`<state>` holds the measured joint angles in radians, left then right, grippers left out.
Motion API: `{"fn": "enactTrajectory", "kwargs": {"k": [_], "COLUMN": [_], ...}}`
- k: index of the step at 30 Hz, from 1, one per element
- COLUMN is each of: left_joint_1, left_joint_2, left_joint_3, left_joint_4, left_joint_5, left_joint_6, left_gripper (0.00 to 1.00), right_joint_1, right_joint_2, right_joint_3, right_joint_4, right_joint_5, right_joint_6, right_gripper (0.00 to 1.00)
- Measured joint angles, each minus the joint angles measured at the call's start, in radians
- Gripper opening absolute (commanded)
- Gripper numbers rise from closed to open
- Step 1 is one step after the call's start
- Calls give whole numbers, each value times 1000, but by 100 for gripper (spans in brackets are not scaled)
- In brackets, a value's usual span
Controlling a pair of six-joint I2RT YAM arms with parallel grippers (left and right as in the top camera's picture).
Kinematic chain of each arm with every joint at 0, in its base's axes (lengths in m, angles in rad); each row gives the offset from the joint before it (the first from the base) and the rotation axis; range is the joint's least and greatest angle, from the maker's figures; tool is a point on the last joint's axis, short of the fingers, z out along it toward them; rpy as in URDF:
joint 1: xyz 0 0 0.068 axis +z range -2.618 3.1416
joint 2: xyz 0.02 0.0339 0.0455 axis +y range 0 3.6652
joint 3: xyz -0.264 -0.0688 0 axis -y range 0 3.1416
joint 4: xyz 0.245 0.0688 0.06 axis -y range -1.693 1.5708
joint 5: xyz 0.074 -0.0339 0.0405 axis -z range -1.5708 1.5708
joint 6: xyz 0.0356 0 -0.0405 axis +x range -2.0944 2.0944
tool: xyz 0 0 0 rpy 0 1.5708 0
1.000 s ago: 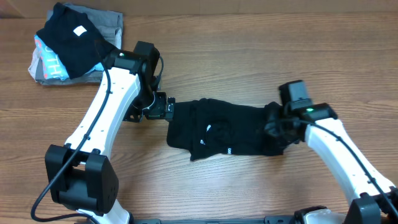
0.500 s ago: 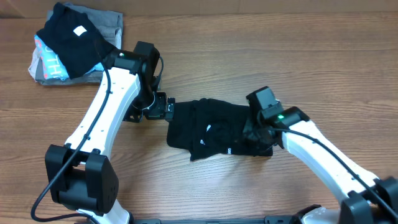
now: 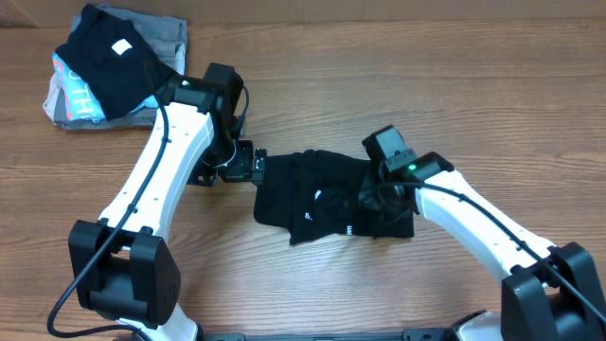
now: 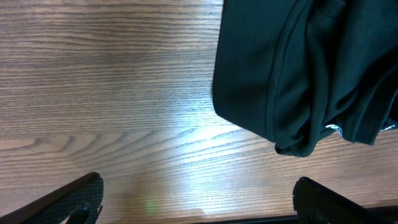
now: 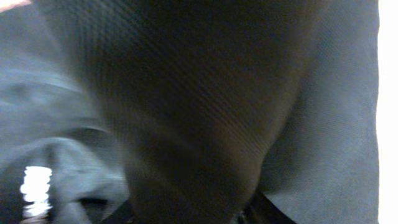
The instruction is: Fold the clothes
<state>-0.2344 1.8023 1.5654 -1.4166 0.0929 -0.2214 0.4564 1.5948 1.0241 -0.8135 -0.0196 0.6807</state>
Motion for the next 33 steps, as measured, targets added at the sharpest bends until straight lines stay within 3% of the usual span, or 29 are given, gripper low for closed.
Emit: {"fn": "enactTrajectory", "kwargs": {"k": [2,5,10,13,20,33], "left_joint_1": [0,0,0,0,0,0], "left_joint_2": [0,0,0,0,0,0], "left_joint_3": [0,0,0,0,-1,-2], "left_joint_4": [0,0,-11,-12,-5,-8], "left_joint_5": [0,0,0,0,0,0], "left_joint_6": [0,0,0,0,0,0], "left_gripper": [100,100,100,100,100,100], "right_joint_1": [-4,-5,-31,-55,-61,-61], "right_joint_2": [0,0,0,0,0,108], "right_joint_3": [30,48,50,50,49,-32], "right_joint_4": [5,51,68,41,93,266], "right_joint_5": [-13,-24,-29,-29,-124,-189], "right_joint_6": [-5,-17,-20,-21,-27,-23], "right_gripper": [83,88,85,61,27,10]}}
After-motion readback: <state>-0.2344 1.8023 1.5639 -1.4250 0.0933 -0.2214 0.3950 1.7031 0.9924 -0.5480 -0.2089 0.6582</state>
